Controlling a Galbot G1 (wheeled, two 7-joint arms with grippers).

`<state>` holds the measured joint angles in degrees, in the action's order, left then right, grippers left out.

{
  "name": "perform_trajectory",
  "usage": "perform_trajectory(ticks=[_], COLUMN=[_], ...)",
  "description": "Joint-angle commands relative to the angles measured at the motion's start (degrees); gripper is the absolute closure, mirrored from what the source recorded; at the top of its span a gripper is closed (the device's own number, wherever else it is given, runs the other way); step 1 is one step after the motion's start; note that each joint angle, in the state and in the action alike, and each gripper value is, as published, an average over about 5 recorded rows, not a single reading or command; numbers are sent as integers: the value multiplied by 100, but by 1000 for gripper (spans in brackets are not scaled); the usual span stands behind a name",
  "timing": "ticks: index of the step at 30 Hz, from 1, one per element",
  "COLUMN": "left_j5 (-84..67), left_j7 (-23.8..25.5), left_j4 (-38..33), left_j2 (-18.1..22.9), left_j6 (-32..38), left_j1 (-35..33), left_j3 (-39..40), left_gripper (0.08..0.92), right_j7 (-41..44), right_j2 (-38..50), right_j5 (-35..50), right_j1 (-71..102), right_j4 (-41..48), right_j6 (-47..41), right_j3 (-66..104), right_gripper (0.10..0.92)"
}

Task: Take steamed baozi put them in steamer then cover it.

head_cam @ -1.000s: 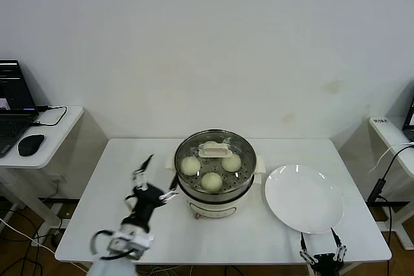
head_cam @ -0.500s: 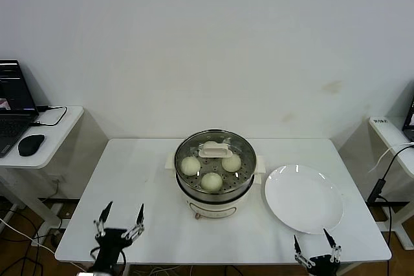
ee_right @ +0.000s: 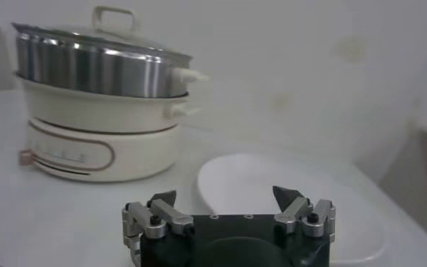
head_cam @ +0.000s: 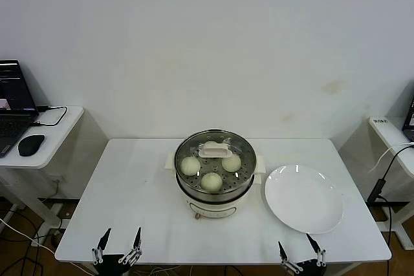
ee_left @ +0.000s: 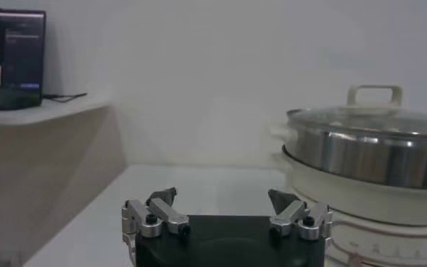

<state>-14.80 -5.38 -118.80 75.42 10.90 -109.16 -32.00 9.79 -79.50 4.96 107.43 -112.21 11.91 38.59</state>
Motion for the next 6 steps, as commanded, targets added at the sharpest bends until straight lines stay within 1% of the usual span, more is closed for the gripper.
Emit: perform_trajectory(ticks=[1, 6], left_j5=[-30, -8], left_j7=[142, 180], left_j4=[161, 164], left_j2=[105, 97], left_j6=[173, 156], left_j1=[-182, -199], left_j3=[-71, -94], left_gripper=[177, 177], right_j7=[39, 17], right_j2=[56, 50], right_j5=[270, 285], right_j1=[149, 186], right_j4=[-272, -357], right_j6=[-315, -364], right_j3=[-137, -154], right_gripper=[203, 203])
